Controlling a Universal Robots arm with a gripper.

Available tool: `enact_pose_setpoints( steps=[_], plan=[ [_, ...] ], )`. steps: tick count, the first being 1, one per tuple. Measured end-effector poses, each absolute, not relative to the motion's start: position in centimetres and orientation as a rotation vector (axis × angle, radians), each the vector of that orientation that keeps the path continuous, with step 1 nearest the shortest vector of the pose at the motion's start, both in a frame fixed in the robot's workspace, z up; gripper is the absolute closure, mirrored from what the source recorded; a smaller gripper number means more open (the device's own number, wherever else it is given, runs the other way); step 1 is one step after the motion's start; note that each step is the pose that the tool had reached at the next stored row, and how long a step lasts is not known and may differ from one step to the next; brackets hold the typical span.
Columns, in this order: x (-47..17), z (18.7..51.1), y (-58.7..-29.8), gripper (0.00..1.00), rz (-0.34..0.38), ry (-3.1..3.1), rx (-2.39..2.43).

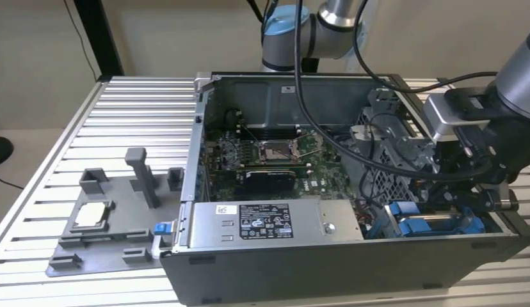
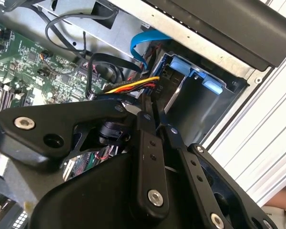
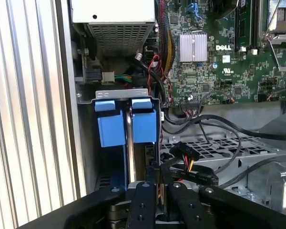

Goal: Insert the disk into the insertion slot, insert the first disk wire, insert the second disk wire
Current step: 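Insert the second disk wire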

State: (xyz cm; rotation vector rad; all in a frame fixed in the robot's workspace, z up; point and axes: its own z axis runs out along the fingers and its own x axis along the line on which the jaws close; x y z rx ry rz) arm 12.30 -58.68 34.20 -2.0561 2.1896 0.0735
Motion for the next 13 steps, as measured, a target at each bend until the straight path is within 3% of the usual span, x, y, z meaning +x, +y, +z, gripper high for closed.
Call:
enact_pose_setpoints(
  steps=[13],
  plan=[
    [12.32,34.04,-58.68,1.0,0.072,2.16,-2.084]
  ],
)
